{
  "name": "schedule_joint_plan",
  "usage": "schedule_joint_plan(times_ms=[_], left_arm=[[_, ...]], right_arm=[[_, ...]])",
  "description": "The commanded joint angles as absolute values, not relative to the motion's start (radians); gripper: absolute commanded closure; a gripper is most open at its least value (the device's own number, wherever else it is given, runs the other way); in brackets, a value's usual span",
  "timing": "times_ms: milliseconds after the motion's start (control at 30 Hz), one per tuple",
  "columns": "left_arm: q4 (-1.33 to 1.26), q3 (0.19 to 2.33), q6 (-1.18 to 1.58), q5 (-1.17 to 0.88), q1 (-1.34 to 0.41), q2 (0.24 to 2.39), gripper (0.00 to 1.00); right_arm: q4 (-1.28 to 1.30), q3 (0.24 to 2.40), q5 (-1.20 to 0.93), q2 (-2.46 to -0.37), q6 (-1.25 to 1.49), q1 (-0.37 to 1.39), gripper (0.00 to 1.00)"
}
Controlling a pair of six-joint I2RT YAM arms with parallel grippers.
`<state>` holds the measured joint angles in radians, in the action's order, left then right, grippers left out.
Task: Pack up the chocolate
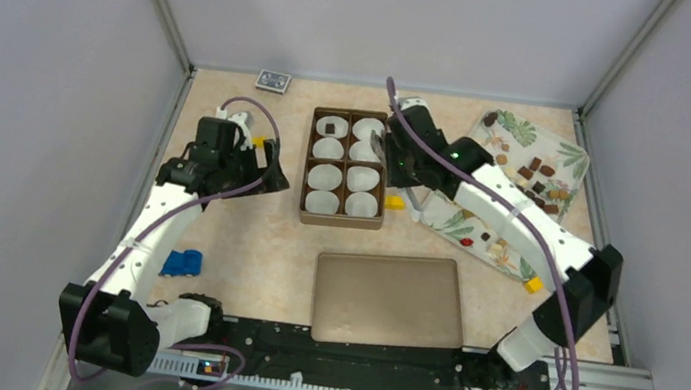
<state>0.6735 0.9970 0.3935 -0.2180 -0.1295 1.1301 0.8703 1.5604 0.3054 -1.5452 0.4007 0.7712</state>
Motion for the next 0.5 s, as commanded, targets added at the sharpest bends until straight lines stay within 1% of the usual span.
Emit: schedule_joint_plan(times_ms=[0,167,467], left_arm=[[0.704,1.044,0.393,-0.185,-0.126,1.094,0.03],[0.716,1.037,0.402,-0.180,-0.126,1.066,0.03],[0.740,1.037,0.411,-0.175,-0.126,1.039,0.03]], right_arm=[[0.745,1.707,0.251,-1.685,0.353,0.829,0.97],[0.711,1.835,0.208,-1.856,0.338,0.836,0.97],[0.711,1.984,0.211,-2.037,0.309,0.836,0.93]])
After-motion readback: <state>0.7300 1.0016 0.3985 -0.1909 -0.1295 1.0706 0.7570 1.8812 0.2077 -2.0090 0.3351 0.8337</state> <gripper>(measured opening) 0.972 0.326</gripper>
